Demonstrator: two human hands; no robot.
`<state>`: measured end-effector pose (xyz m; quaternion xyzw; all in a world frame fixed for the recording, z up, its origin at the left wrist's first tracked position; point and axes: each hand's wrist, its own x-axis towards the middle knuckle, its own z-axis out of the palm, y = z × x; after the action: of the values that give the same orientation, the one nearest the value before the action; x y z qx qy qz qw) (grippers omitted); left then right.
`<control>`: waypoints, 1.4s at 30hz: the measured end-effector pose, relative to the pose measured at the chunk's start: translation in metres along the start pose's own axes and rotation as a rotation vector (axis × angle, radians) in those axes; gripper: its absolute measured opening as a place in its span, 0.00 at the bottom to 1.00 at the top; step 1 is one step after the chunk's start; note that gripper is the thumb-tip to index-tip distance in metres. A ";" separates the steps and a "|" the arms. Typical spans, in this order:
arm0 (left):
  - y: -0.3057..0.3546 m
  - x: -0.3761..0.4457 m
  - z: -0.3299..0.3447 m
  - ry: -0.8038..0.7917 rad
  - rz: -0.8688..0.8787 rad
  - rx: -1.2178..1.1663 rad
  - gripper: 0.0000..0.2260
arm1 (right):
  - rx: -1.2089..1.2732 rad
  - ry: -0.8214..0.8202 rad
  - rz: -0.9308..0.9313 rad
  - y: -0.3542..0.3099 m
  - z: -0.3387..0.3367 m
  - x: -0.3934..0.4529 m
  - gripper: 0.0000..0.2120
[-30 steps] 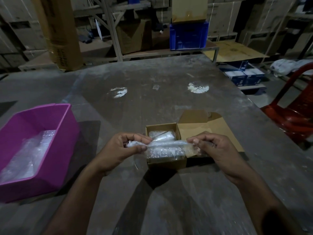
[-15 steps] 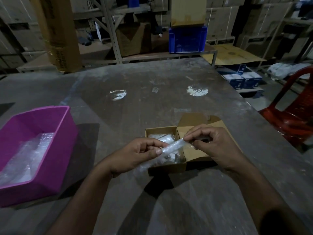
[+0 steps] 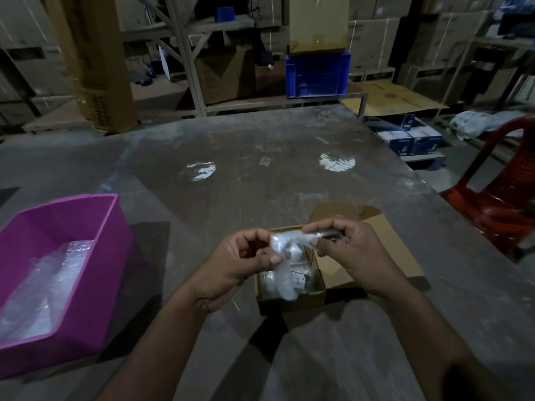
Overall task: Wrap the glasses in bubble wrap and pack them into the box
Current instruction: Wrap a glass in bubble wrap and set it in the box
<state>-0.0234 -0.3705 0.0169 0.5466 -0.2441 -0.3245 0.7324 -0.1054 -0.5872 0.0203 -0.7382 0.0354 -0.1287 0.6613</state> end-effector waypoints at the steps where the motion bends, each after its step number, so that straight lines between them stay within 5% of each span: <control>1: -0.001 0.003 0.002 0.046 0.016 -0.058 0.12 | 0.068 0.006 0.038 0.002 0.006 -0.001 0.08; 8: -0.005 0.017 0.013 0.332 0.123 -0.217 0.10 | 0.216 -0.069 0.182 0.009 0.034 -0.011 0.16; 14: -0.009 0.020 0.004 0.336 0.153 -0.088 0.11 | 0.001 -0.074 0.121 0.011 0.044 -0.011 0.03; 20: -0.010 0.020 0.002 0.324 0.082 0.028 0.25 | 0.129 -0.010 0.162 0.008 0.045 0.000 0.06; 30: -0.016 0.019 -0.019 0.420 -0.070 0.156 0.04 | 0.025 0.112 0.182 0.008 0.047 0.016 0.14; 34: -0.022 0.026 -0.026 0.331 -0.092 0.237 0.02 | -0.074 -0.004 0.124 0.001 0.048 0.032 0.26; 38: -0.023 0.034 -0.034 0.223 -0.067 0.363 0.06 | -0.209 -0.024 0.131 0.004 0.048 0.057 0.13; 42: -0.036 0.049 -0.052 0.369 -0.036 0.629 0.07 | -0.258 0.015 0.156 0.019 0.043 0.077 0.11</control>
<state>0.0390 -0.3801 -0.0321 0.7986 -0.1859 -0.1425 0.5544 -0.0189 -0.5654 0.0091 -0.8110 0.1136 -0.0768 0.5687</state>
